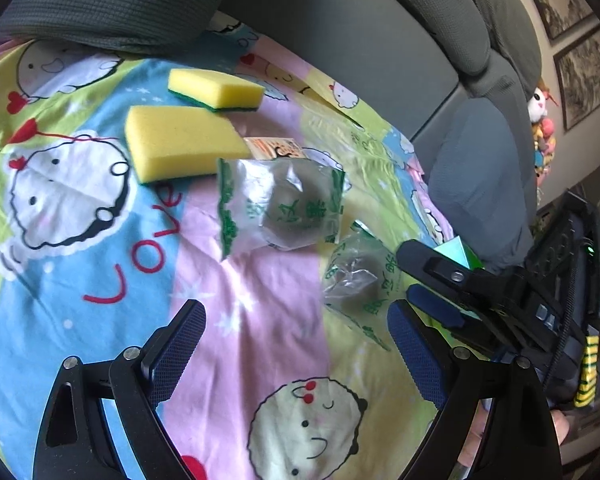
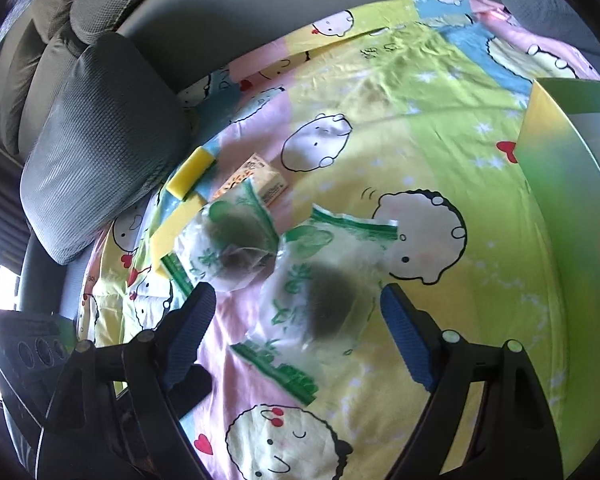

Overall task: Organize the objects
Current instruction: 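Lower the right tool onto the clear bag with a dark ball and grasp it, then lift the bag with the right tool and carry it toward the white box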

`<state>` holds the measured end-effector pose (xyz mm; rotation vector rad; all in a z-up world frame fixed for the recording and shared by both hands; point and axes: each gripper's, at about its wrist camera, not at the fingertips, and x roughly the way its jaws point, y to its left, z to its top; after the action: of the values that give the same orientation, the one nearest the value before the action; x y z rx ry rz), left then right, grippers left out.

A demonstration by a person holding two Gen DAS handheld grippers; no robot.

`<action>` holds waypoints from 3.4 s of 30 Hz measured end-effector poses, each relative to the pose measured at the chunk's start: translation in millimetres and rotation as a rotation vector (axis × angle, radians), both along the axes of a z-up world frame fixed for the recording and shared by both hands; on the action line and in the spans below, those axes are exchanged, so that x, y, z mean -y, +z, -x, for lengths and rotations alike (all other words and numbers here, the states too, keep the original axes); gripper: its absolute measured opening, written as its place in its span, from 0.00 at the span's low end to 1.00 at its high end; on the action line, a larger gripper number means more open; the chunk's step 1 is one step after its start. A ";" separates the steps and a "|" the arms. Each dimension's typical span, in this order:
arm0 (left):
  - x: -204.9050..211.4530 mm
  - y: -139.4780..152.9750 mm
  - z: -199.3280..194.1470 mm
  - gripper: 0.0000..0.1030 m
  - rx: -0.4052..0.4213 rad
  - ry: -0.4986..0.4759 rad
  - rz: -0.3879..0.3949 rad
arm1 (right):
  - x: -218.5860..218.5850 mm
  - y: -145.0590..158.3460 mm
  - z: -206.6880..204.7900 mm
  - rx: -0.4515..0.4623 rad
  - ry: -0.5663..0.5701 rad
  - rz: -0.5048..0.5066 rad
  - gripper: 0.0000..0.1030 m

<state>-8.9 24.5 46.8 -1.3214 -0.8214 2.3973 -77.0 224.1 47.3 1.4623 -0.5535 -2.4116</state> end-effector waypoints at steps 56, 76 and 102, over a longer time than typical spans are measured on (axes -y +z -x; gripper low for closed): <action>-56.8 41.4 -1.4 0.60 -0.266 -0.289 0.073 | 18.1 40.1 -32.0 -0.158 0.122 0.104 0.63; -59.9 52.3 -14.0 0.60 -0.327 -0.284 0.080 | 18.6 60.0 -48.0 -0.225 0.114 0.101 0.63; -66.7 98.5 -45.5 0.60 -0.482 -0.297 0.105 | 2.4 110.9 -89.6 -0.385 0.121 0.090 0.65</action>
<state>36.7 91.2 145.2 -0.7703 -0.3434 2.3854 12.6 221.7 158.2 0.9309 -0.4612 -2.4467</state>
